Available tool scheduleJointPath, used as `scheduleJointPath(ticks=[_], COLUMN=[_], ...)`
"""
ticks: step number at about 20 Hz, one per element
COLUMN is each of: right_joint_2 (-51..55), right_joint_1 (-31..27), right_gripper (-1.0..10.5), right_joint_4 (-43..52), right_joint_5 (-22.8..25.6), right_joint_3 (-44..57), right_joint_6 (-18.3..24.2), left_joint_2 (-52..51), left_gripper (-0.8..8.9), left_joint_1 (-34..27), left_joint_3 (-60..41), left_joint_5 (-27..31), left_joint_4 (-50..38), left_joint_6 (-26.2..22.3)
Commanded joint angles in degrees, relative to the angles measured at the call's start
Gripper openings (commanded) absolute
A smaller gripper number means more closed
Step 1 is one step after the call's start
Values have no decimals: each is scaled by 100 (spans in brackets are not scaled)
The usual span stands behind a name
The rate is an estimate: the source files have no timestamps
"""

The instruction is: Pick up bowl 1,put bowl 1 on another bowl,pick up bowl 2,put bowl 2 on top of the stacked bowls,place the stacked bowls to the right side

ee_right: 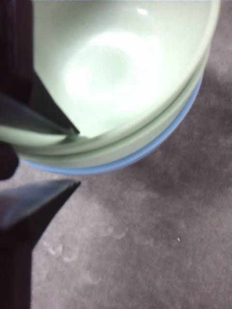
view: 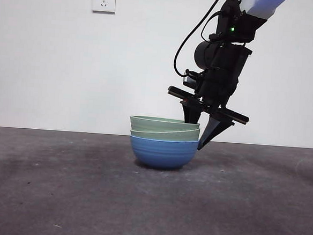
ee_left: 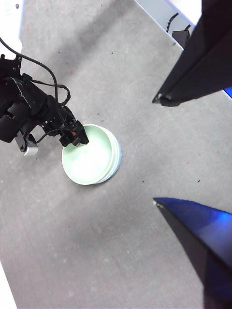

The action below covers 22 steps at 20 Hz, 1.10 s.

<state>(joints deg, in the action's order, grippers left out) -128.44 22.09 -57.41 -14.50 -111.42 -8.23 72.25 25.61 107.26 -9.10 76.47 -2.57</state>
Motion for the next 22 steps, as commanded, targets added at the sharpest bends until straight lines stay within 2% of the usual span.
scheduleJointPath(ticks=[1,4,10,13,16,22], right_joint_2=[-63,-63,-61,61,415,887], right_joint_1=[11,11,11,-2,-42,-688], right_gripper=[119,-13,-12,-12,-12,-12], right_joint_4=[-11,-7,0,-35,-28,-361], right_joint_5=[-39,-44,-63,-361,-337,-332], right_joint_3=[26,26,26,24,24,24], right_joint_6=[-59,-77,-77,-74,-74,31], left_joint_2=[-7,-7,-7,-7,-7,-7], left_gripper=[324,324,324,323,324,323], left_joint_1=[-7,-7,-7,-7,-7,-7], left_joint_3=[2,2,2,2,2,2], left_joint_5=[11,11,11,11,11,9], left_joint_4=[111,111,114,116,118,118], left_joint_6=[-66,-68,-68,-68,-70,-76])
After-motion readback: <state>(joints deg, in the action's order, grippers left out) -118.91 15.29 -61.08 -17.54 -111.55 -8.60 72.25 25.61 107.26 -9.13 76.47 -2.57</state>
